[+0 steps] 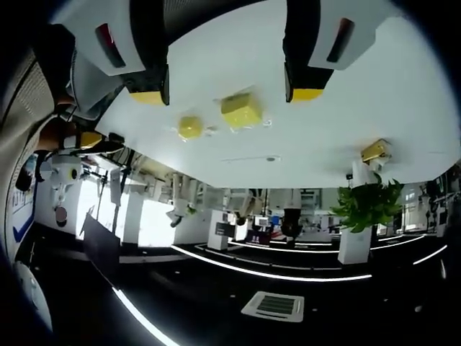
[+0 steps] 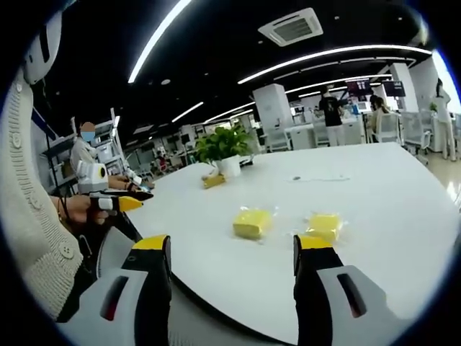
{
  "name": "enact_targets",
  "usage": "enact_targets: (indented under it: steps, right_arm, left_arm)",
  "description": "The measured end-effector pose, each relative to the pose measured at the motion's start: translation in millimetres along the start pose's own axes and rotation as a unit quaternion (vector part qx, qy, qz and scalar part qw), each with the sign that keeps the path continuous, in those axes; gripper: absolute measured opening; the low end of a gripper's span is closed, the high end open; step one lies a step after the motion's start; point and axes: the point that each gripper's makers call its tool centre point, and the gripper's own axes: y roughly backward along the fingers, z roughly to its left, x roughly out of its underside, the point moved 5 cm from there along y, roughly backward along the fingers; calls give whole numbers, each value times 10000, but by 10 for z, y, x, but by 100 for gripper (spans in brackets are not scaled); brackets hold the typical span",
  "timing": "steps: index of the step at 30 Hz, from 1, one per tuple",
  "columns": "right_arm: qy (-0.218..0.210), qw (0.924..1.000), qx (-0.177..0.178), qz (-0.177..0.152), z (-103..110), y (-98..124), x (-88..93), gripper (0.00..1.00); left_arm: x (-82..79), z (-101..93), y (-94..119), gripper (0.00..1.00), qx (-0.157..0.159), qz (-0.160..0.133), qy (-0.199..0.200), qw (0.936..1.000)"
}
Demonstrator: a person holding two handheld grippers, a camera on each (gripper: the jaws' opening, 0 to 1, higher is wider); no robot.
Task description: Compare the silicone blocks by pressing each to a similar depth, holding the contact briefly, and releasing to observe deformation and rebound differences across the visible hardness samples.
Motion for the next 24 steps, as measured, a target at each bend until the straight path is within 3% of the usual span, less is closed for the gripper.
enact_targets:
  steps: [4, 8, 12, 19, 24]
  right_arm:
    - [7, 10000, 5, 47, -6, 7, 21, 65]
    - [-42, 9999, -57, -108, 11, 26, -7, 63]
    - [-134, 9995, -69, -264, 9, 33, -46, 61]
    - [-380, 9989, -160, -214, 22, 24, -25, 60]
    - [-375, 9991, -128, -176, 19, 17, -5, 61]
  left_arm:
    - [10, 3, 1, 62, 11, 35, 13, 10000]
    - [14, -2, -6, 62, 28, 56, 56, 10000]
    - [-41, 7, -14, 62, 5, -113, 129, 9999]
    - [-61, 26, -16, 61, -5, -119, 107, 9999]
    - [-78, 3, -5, 45, 123, -170, 158, 9997]
